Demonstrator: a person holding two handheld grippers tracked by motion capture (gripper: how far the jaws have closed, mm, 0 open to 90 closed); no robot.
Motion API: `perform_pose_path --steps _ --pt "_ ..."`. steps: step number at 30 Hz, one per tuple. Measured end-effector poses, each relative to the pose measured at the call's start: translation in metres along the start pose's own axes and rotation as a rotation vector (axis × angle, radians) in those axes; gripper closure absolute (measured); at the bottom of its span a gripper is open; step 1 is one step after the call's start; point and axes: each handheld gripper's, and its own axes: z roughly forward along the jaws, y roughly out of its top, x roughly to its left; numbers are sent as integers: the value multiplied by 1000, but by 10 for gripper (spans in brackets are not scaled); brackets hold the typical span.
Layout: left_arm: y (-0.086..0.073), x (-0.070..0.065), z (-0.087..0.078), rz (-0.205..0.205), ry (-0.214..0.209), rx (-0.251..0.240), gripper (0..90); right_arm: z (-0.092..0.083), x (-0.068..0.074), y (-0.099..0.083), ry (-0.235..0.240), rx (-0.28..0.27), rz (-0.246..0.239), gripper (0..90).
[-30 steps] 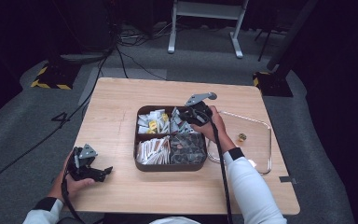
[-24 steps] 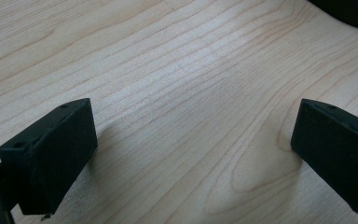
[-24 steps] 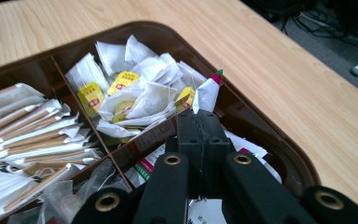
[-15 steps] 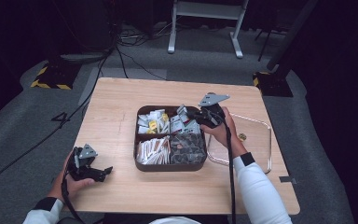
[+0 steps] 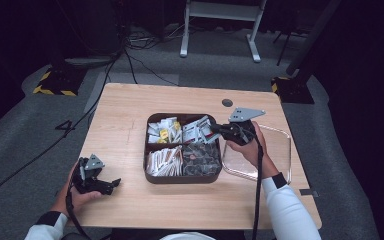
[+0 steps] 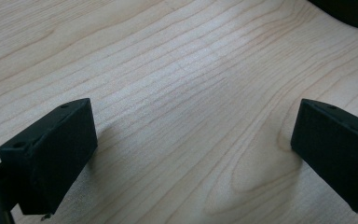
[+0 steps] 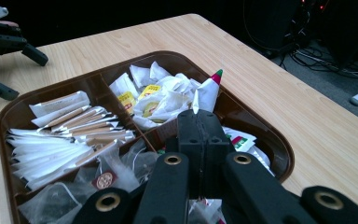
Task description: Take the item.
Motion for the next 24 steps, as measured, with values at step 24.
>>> perform_pose_path --steps 24 --pt "0 0 0 -1 0 0 5 -29 37 -10 77 -18 -65 900"
